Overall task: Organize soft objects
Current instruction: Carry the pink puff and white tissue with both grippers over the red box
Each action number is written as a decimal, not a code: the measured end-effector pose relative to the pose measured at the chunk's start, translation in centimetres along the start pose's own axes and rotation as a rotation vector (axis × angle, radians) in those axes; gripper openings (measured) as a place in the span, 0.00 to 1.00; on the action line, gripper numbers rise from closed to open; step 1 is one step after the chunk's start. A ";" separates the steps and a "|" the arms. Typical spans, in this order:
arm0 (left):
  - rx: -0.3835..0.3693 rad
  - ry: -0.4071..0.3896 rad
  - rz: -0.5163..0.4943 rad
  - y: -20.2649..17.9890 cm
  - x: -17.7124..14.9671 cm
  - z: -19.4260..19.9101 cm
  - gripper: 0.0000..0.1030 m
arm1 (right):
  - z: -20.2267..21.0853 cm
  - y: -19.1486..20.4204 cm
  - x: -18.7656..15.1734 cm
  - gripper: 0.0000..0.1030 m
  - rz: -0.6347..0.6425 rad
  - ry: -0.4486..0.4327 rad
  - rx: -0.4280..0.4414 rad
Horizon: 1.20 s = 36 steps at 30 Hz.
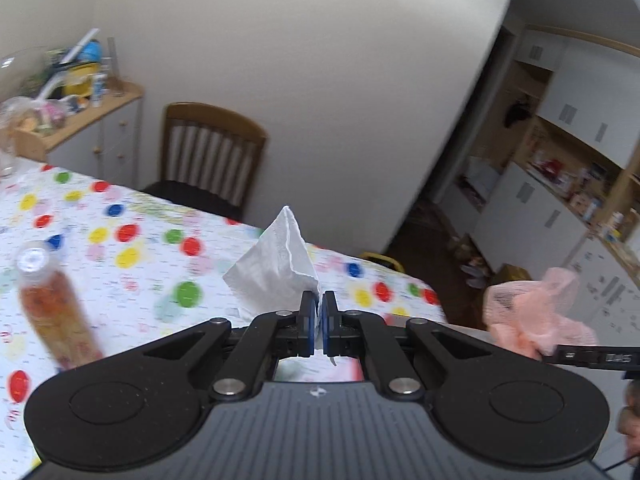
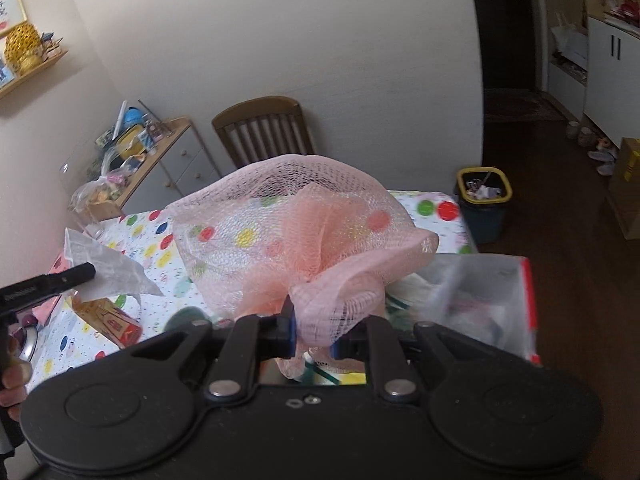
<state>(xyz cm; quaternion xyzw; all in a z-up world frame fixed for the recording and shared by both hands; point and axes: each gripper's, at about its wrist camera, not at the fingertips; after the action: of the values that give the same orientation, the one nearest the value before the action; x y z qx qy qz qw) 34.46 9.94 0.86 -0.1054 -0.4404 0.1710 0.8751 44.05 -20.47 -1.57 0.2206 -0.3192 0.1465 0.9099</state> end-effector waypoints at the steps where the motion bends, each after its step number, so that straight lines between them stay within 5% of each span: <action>1: -0.015 0.003 -0.012 -1.0 -0.1 0.1 0.03 | 0.3 -0.7 -0.3 0.13 -0.007 -0.002 -0.003; 12: -0.187 0.087 -0.101 -10.7 -2.3 -1.8 0.03 | 2.2 -6.0 -2.6 0.13 -0.063 0.006 -0.040; 21: -0.250 0.192 -0.236 -16.6 -5.7 -5.5 0.03 | 2.0 -8.2 -4.4 0.14 -0.080 0.052 -0.071; 36: -0.239 0.340 -0.231 -17.4 -9.0 -13.7 0.03 | -2.1 -8.5 -5.7 0.15 -0.056 0.129 -0.062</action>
<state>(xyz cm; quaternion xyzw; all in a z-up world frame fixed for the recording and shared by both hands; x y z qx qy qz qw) 44.12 -10.01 -8.04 -0.1843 -0.3129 -0.0039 0.9317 44.28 -27.50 -9.34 0.1913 -0.2578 0.1249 0.9388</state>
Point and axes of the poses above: each gripper's, at about its wrist camera, not at the fingertips, and z roughly against the way its jaws point, y to its left, x to its top, and after that the axes turned 3 degrees about y, right-handed
